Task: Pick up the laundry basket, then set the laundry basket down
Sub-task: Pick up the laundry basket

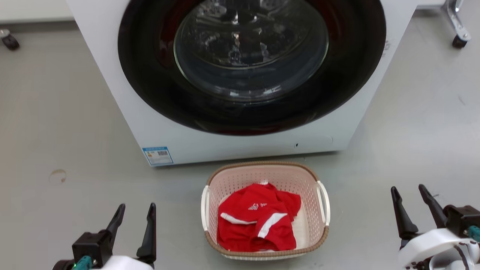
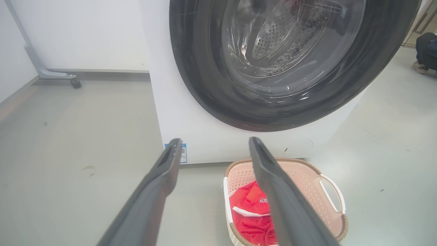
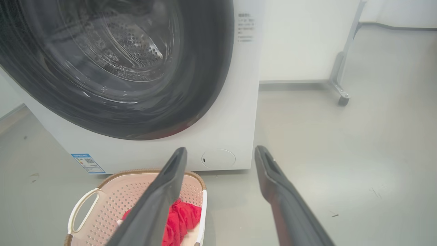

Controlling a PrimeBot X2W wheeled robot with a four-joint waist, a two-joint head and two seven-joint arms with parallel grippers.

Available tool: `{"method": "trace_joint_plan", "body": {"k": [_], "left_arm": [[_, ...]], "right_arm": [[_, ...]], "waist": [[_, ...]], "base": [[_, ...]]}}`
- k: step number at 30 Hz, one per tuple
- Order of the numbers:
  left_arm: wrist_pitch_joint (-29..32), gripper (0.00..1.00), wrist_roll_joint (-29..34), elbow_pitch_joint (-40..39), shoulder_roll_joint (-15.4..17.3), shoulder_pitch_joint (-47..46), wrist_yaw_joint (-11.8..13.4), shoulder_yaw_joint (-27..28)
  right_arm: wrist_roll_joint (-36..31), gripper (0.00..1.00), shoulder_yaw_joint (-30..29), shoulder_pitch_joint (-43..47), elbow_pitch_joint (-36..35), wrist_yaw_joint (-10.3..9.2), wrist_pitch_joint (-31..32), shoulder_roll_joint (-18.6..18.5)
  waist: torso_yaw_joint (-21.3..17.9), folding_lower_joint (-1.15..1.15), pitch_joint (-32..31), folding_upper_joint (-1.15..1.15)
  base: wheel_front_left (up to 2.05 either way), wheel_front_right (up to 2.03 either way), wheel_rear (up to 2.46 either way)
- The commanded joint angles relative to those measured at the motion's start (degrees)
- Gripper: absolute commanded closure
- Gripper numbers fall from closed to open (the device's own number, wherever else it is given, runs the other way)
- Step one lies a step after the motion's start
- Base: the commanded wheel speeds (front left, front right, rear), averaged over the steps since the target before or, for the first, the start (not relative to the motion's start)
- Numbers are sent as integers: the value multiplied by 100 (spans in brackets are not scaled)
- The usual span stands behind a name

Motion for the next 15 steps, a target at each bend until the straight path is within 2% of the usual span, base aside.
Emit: {"method": "trace_joint_plan", "body": {"k": [1,15], "left_arm": [[-71,0,-79,-96,30,-411,-62,194],[-444,0,-160,862,-293,-1417,-585,60]], "right_arm": [[-13,0,97,-339,-93,26,-78,-135],[-52,0,-181,-842,-88,26,-78,-134]], "waist": [[2,0,324,0],[44,0,1829,0]], "base": [[0,0,0],[0,0,0]]}}
